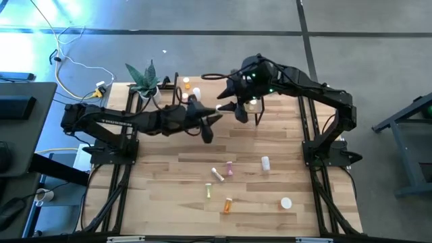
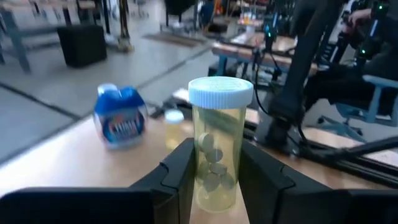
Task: Pick and place medicine bottles onto shelf by color
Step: Put the left yellow pill bottle on the shelf
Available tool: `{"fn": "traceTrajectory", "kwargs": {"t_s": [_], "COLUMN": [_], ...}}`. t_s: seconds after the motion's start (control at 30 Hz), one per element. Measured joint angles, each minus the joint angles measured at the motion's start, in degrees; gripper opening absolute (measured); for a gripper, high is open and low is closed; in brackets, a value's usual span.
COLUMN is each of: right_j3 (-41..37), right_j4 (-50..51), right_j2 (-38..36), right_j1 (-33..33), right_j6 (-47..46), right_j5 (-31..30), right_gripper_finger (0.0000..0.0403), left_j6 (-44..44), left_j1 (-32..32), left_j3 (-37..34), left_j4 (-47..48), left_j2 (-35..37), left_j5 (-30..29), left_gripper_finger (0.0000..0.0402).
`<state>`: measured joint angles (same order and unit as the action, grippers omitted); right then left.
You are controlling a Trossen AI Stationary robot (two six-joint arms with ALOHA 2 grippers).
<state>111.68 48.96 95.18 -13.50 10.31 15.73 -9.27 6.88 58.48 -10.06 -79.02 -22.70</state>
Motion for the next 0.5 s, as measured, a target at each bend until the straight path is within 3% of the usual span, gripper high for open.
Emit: {"fn": "traceTrajectory", "kwargs": {"t_s": [0.3,0.5], "right_j3": [0.01,0.02], "right_j4": [-2.05,-2.16], "right_j2": [0.42,0.39], "right_j1": [-1.23,-2.42], "right_j6": [-3.87,-4.04], "right_j5": [-2.23,-2.28], "right_gripper_finger": [0.0195,0.0195], "left_j6": [9.35,10.04], "left_j1": [2.88,4.56], "left_j3": [0.0,0.0], "left_j4": [-7.52,-8.01], "left_j2": [-0.01,-0.02], "left_j5": [0.0,0.0], "left_gripper_finger": [0.0095,0.0095]}}
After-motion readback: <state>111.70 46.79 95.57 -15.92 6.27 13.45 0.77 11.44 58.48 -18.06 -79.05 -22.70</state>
